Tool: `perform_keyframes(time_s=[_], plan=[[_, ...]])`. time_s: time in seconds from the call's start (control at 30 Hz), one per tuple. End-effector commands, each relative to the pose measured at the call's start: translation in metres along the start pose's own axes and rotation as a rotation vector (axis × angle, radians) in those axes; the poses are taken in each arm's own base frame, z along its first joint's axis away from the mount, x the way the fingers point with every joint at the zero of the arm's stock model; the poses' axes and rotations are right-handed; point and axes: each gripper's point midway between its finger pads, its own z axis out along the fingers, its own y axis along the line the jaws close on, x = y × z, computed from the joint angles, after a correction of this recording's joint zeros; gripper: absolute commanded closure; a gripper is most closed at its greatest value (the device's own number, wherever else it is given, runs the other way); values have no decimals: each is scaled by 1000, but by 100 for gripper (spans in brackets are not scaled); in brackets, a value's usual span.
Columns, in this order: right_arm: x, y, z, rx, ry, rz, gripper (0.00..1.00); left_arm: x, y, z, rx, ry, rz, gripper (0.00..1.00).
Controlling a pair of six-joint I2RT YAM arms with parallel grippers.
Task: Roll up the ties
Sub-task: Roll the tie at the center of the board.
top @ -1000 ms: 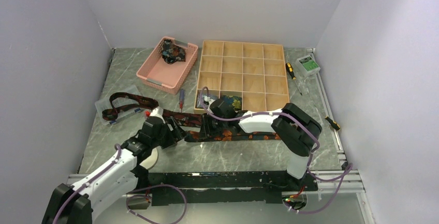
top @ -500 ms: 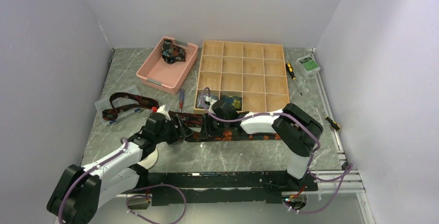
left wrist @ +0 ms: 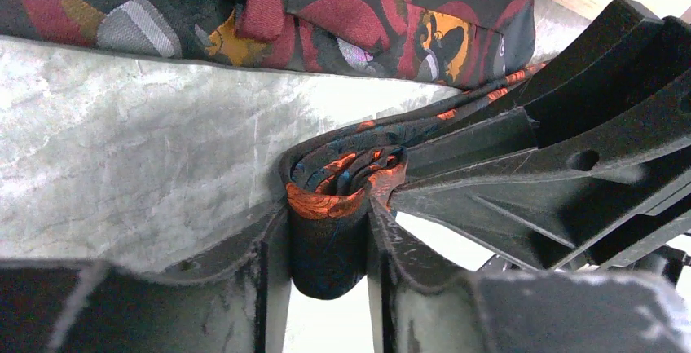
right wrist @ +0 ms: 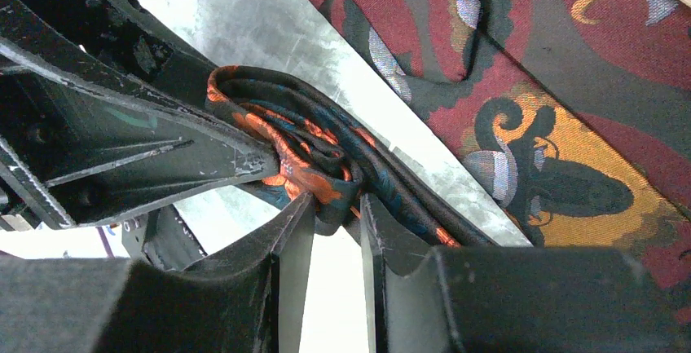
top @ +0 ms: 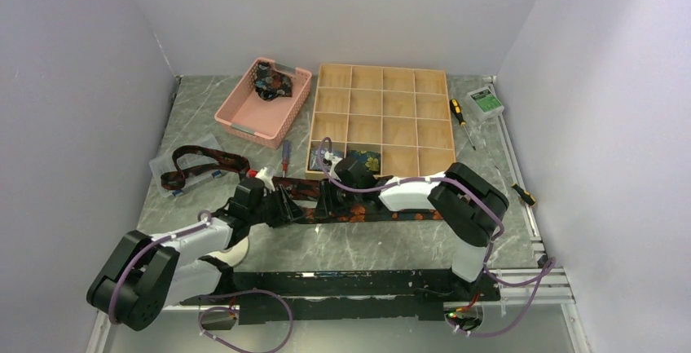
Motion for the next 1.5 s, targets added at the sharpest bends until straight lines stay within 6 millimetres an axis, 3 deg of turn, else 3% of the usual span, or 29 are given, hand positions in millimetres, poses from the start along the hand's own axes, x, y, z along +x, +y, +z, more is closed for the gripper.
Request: perform_keyframes(time_s=[0.0, 0.13, 0.2, 0.27, 0.37, 0.63, 0.9, 1.17, 1.47], plan=[[1, -14, -4, 49, -11, -12, 69, 3, -10, 0, 57, 29, 41, 66], [-4, -8, -9, 39, -25, -11, 66, -2, -14, -4, 40, 28, 57, 92], [-10, -4, -16, 44, -47, -8, 52, -8, -14, -8, -1, 14, 68, 97], [-17, -1, -26, 51, -72, -8, 41, -16, -7, -14, -85, 3, 71, 97], [-27, -2, -44, 61, -115, -2, 36, -26, 5, -26, -225, -10, 64, 97], [-33, -36, -98, 157, -245, 13, 37, -38, 33, -50, -580, 15, 62, 97], [-13, -52, -116, 171, -275, 48, 37, -57, 35, -66, -930, 17, 201, 97], [-5, -60, -121, 182, -285, 62, 38, -52, 21, -60, -1165, 18, 358, 97], [-5, -70, -136, 215, -328, 73, 38, -23, 7, -30, -1270, 36, 516, 96]])
